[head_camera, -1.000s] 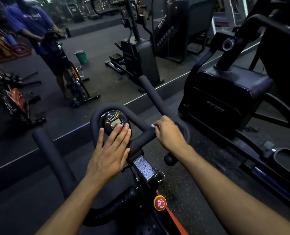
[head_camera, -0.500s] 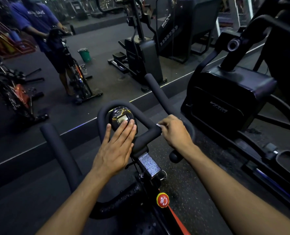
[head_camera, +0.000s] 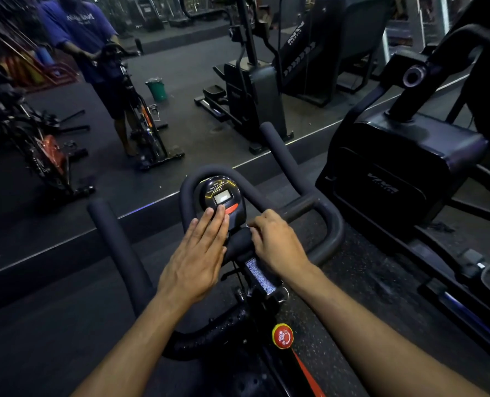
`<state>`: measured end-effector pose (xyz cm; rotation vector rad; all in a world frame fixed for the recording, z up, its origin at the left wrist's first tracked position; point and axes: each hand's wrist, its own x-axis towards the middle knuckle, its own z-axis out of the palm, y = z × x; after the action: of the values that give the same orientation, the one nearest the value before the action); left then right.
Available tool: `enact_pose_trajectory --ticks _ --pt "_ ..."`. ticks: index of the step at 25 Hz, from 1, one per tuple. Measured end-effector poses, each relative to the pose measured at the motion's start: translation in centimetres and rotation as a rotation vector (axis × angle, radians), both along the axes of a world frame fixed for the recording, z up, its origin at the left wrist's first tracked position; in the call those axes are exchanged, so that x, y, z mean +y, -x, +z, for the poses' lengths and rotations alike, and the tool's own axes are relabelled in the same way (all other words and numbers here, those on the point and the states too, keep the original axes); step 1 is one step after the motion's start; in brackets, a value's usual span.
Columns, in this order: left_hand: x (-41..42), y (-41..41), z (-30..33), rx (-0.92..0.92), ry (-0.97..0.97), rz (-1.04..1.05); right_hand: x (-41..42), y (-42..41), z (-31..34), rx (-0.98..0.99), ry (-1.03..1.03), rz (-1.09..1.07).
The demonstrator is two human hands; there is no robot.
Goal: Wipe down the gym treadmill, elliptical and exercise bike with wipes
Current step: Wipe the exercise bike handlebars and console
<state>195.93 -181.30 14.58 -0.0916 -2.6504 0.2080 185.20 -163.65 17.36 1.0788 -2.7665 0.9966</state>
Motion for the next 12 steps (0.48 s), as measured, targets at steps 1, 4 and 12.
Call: enact_pose_trajectory --ticks 1,4,12 --pt "0.0 -0.1 0.0 -0.001 -0.003 0.001 0.2 0.2 0.0 0.031 -0.024 0.039" --pt "-0.1 0.1 0.0 -0.004 -0.003 -0.001 1.9 3.3 -0.1 0.100 -0.107 0.019" --pt "0.1 0.0 0.2 -0.001 0.025 0.006 -0.2 0.2 0.0 -0.059 0.082 0.012"
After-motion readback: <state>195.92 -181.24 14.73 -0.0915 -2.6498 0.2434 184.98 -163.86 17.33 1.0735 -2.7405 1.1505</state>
